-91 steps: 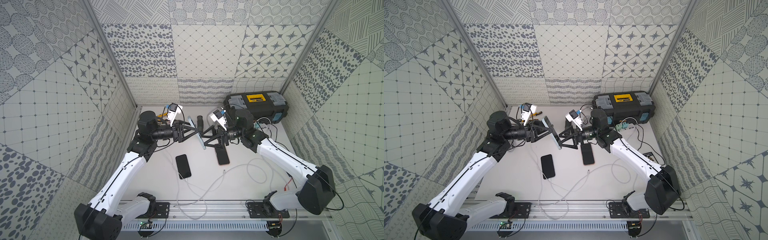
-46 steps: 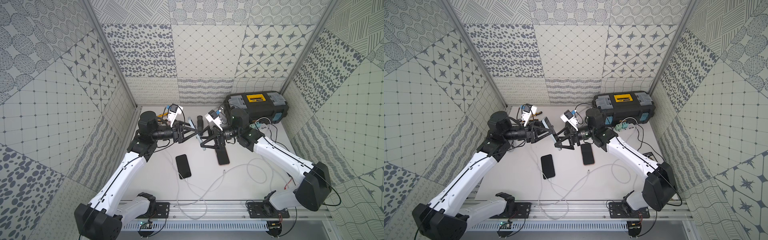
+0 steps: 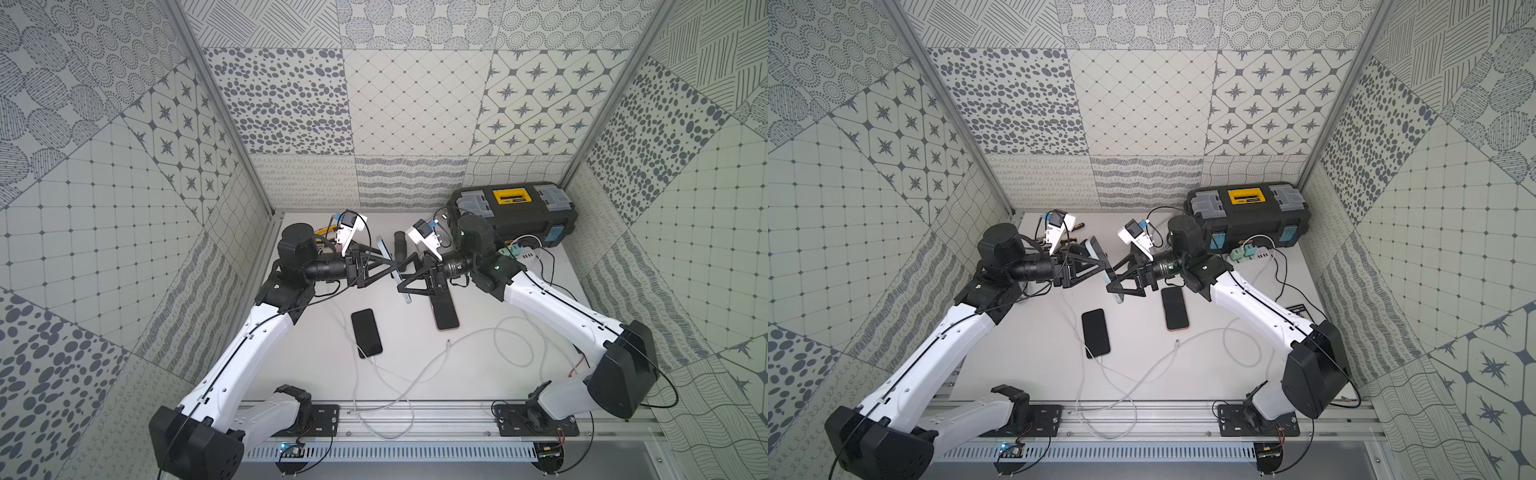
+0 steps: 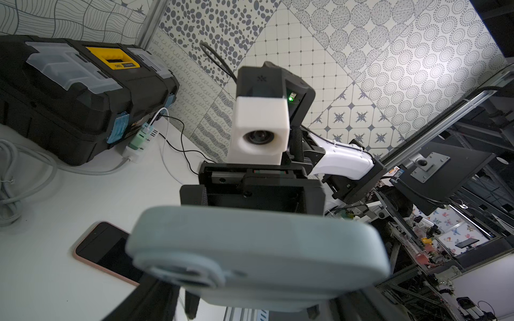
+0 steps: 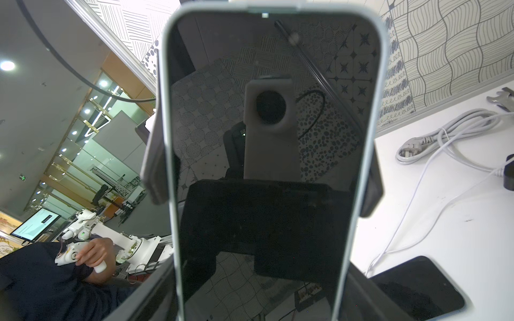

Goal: Unplug the charging cable from the phone
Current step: Place the phone at the center of the board.

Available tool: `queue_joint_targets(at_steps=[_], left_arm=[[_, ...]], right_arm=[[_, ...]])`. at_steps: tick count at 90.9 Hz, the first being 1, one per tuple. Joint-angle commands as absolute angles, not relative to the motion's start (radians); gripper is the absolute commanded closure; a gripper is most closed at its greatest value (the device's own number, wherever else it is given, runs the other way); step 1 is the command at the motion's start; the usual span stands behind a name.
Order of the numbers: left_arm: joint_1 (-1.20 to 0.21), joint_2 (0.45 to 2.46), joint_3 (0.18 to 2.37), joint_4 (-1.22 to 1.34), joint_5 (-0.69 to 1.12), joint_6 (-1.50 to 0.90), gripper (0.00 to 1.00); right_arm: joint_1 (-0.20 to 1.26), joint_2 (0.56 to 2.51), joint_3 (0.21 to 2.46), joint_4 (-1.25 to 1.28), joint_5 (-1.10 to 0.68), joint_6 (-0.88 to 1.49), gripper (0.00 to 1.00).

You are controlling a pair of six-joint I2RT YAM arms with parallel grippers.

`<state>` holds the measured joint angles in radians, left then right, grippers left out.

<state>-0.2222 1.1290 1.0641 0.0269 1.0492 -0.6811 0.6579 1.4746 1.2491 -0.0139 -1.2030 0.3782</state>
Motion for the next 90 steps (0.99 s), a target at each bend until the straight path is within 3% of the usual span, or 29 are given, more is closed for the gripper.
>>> queue_joint_targets(at_steps=[1,20,25,31,36,39,41,69,90], left_arm=[[-0.211,1.12,1.069,0.06,1.062,-0.65,1.0],[-0.212,1.121,1.069,0.051,1.056,-0.644,1.0],[-0.211,1.119,1.069,0.044,1.053,-0.639,0.91],[-0.212,1.119,1.07,0.038,1.048,-0.633,0.66],[-0.211,1.117,1.07,0.033,1.042,-0.629,0.34],[-0.212,1.116,1.07,0.029,1.037,-0.629,0.09],[-0.211,1.115,1.069,0.029,1.036,-0.627,0.04],[-0.211,1.103,1.07,0.028,1.02,-0.611,0.02],[-0.21,1.059,1.077,-0.101,0.825,-0.508,0.02]], right_arm=[[0.666,1.479,1.273,0.005,-1.212,0.365,0.26],[0.666,1.477,1.269,0.009,-1.216,0.362,0.39],[0.666,1.474,1.267,0.011,-1.214,0.361,0.41],[0.666,1.473,1.266,0.015,-1.217,0.361,0.43],[0.667,1.471,1.264,0.017,-1.215,0.36,0.44],[0.666,1.468,1.263,0.017,-1.213,0.358,0.44],[0.666,1.467,1.263,0.017,-1.212,0.357,0.44],[0.664,1.454,1.251,0.024,-1.195,0.347,0.46],[0.662,1.41,1.21,0.027,-1.111,0.354,0.46]])
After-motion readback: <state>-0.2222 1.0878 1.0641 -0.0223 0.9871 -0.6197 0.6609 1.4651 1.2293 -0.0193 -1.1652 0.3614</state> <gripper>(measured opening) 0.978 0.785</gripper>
